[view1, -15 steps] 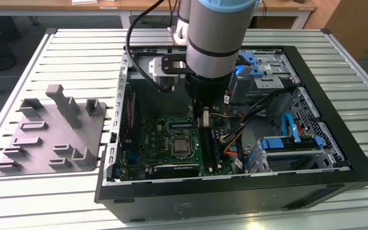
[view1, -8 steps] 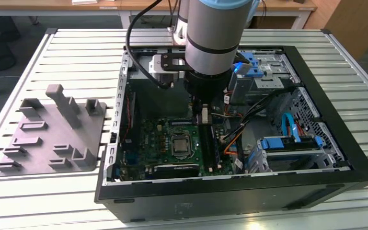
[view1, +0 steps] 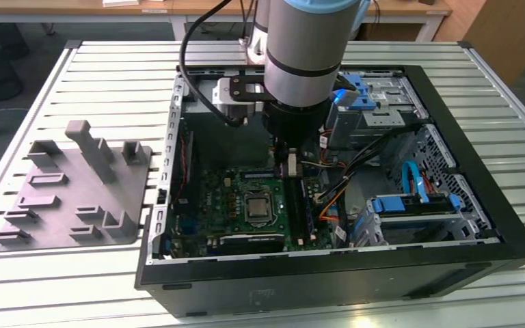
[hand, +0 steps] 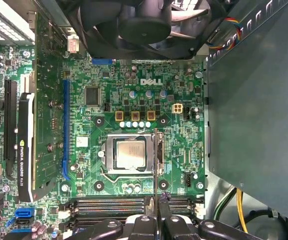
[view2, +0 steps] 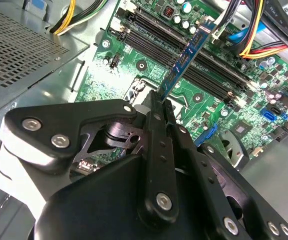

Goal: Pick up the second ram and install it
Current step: 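Insert the second ram into the second slot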

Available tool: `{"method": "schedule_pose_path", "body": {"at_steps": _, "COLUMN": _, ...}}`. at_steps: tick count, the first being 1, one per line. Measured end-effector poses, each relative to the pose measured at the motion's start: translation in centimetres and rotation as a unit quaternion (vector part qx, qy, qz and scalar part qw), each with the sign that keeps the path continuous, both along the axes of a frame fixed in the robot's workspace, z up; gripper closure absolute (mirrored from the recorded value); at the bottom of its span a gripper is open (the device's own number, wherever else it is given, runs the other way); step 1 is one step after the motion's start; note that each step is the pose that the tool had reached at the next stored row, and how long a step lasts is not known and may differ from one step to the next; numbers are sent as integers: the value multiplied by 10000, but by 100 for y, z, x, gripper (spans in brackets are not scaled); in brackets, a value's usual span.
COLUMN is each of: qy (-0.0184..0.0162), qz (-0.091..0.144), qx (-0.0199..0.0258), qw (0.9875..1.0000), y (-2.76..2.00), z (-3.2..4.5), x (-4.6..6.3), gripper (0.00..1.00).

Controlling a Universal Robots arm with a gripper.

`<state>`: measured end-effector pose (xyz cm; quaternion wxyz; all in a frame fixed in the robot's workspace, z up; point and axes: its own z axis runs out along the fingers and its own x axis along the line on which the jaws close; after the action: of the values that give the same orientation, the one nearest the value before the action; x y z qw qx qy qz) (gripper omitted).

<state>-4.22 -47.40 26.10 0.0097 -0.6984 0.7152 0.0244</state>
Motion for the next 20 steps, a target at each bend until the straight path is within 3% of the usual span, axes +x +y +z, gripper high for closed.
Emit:
{"method": "schedule_pose_path", "body": {"at_steps": 3, "qy": 0, "qz": -10, "qx": -1, "qw": 10000, "y": 0, "z": 0, "x": 0, "gripper": 86}}
{"method": "schedule_pose_path", "body": {"at_steps": 7, "qy": 0, "qz": -302, "qx": 0, "qw": 9995, "y": -1, "z": -1, "x": 0, "gripper": 86}}
{"method": "schedule_pose_path", "body": {"at_steps": 12, "qy": 0, "qz": -698, "qx": 0, "qw": 9976, "y": -1, "z": -3, "x": 0, "gripper": 86}}
{"method": "schedule_pose_path", "body": {"at_steps": 20, "qy": 0, "qz": -1062, "qx": 0, "qw": 9943, "y": -1, "z": -4, "x": 0, "gripper": 86}}
